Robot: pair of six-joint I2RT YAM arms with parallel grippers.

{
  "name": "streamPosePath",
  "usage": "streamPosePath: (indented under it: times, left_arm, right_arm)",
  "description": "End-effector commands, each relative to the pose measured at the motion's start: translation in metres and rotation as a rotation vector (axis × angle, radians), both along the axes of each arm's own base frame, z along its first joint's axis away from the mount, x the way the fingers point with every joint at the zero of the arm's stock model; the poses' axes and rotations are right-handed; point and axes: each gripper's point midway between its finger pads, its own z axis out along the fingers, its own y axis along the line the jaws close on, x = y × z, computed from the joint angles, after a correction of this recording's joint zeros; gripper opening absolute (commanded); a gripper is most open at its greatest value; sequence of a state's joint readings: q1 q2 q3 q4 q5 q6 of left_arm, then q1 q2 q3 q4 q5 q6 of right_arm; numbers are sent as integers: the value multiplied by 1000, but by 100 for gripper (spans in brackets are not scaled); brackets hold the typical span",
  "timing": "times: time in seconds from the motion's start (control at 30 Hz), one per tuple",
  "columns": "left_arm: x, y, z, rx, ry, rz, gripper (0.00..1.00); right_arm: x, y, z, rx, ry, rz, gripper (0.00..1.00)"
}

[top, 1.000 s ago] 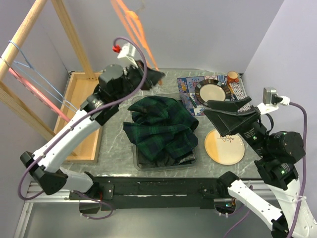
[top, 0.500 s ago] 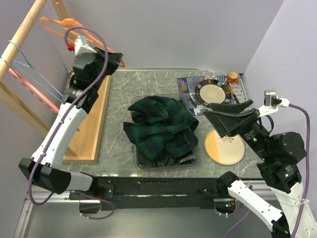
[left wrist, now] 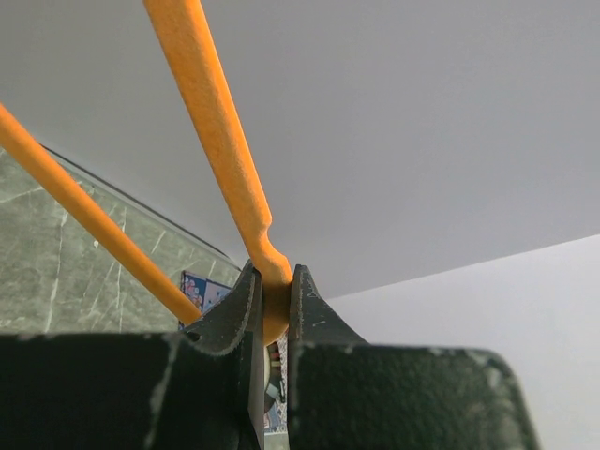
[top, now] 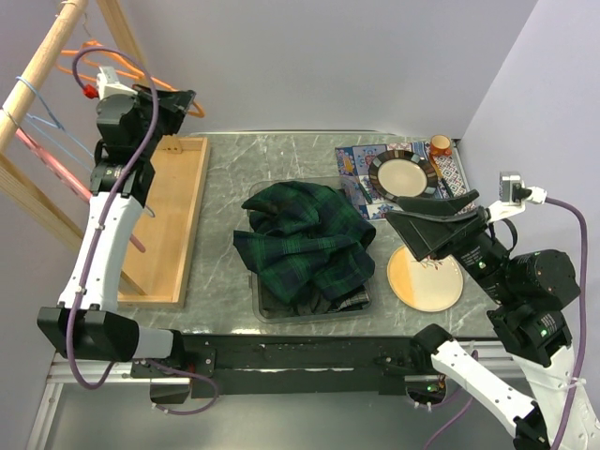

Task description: Remove the skirt from the hanger

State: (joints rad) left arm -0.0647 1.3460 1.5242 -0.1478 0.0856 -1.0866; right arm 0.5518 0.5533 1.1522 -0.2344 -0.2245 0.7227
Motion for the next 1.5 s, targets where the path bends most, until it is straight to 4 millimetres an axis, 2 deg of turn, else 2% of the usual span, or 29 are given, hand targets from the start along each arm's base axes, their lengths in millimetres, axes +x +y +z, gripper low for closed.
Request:
streamPosePath:
  times: [0.0,0.13,0.17,0.23,0.47,0.63,0.67,0.7,0.77,0.8,0.9,1.07,1.1,1.13,1.2,1.23,1.37,1.47]
  left_arm:
    - [-17,4,36,-10,-116,-58,1]
    - [-18,5,32,-10,-106,-67,1]
    - [-16,15,33,-10,-112,-45,1]
    - [-16,16,27,-21,-103,-41,1]
    - [-19,14,18,-45,-86,-58,1]
    - [-23,15,23,-41,-105,-52,2]
    - [-23,14,24,-35,-105,-60,7]
    - [-25,10,25,-25,-109,-84,25]
    - [-29,6,34,-14,-135,-107,47]
    - [-31,5,36,-1,-146,-116,64]
    - [-40,-3,40,40,-170,-161,79]
    - [-57,-23,35,84,-166,-278,88]
    - [-59,-26,28,115,-147,-287,92]
    - [-65,-37,31,139,-156,-313,94]
    - [-69,-39,24,213,-128,-285,96]
    - [-75,-49,26,236,-132,-299,97]
    - [-80,-50,15,344,-64,-213,98]
    - [-78,-38,5,388,-20,-128,99]
  right_arm:
    - [-7,-7,15,22,-49,-16,100]
    - [-7,-7,14,22,-47,-14,100]
    - [-6,-7,13,22,-47,-15,100]
    - [-7,-7,13,23,-48,-14,100]
    - [-6,-7,12,21,-46,-15,100]
    - [-6,-7,12,21,-46,-17,100]
    - [-6,-8,12,19,-46,-19,100]
    - [-6,-8,11,17,-44,-21,100]
    - [-5,-8,9,14,-35,-27,100]
    - [-5,-9,8,9,-34,-30,100]
    - [0,-8,1,-10,-1,-44,100]
    - [13,-10,-10,-16,72,-86,100]
    - [15,-11,-11,-15,82,-95,100]
    - [17,-10,-12,-19,90,-98,100]
    - [19,-11,-17,-36,111,-109,100]
    - [21,-12,-17,-41,119,-120,100]
    - [28,-17,-28,-74,192,-163,100]
    - [28,-20,-28,-86,208,-183,100]
